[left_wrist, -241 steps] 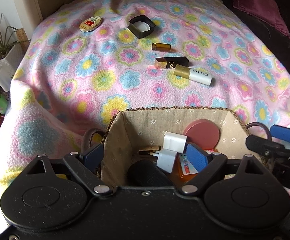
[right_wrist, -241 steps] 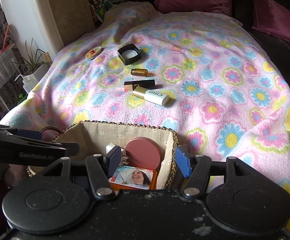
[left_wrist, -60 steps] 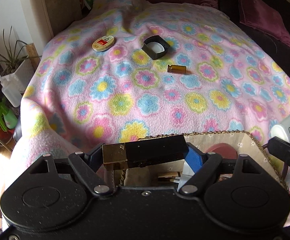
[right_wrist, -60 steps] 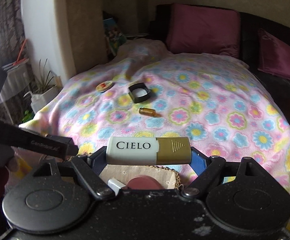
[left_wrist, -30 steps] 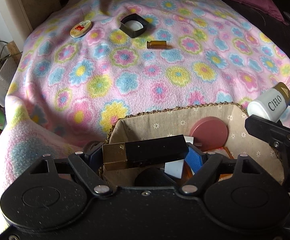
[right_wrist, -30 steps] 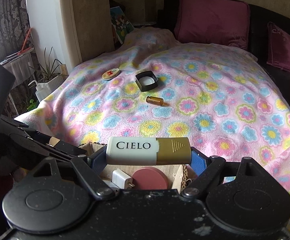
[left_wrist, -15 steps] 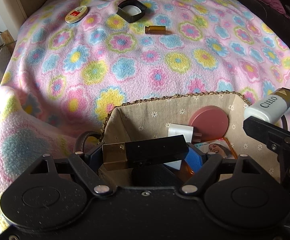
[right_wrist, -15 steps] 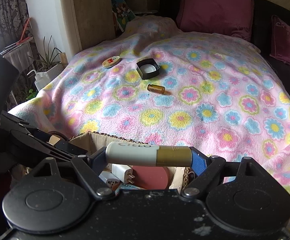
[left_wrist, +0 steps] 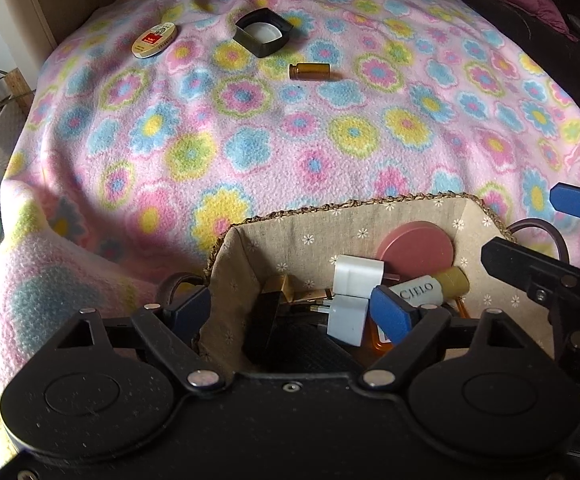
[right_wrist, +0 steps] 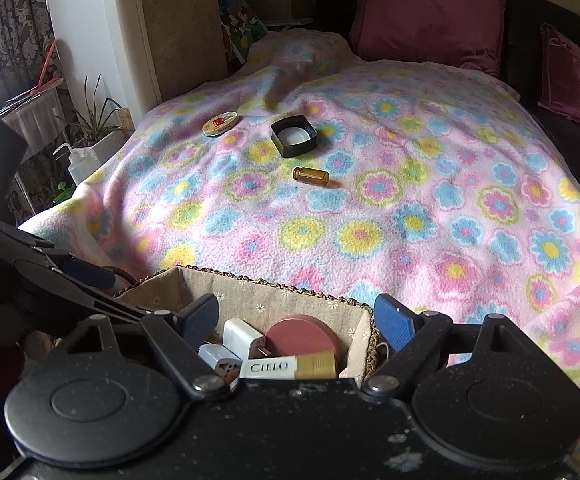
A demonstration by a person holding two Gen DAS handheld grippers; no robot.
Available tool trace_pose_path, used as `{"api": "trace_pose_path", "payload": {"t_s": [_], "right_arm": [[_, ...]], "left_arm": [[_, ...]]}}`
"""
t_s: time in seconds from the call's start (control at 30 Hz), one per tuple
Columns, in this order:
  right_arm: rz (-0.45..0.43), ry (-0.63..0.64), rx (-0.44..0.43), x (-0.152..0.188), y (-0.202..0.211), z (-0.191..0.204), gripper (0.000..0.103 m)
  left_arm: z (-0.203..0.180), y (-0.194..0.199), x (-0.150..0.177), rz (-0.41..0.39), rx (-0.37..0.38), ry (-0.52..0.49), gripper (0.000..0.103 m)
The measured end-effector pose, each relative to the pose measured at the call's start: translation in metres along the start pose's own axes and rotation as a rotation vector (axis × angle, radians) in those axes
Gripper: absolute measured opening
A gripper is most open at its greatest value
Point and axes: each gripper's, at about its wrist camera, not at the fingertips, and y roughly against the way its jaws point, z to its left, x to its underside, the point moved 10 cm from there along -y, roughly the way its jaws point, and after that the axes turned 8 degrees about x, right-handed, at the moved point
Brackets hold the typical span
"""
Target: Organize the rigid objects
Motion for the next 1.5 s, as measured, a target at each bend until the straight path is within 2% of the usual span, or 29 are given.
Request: {"api": "trace_pose_path", "payload": {"t_s": [1.5], "right_arm": [[0.003,-0.002,0.005,0.0013,-0.0019,-0.0001,0.087]], "left_arm": [[0.0049,0.0017,-0.0001,0.000,-0.015,0.023,0.083]]}}
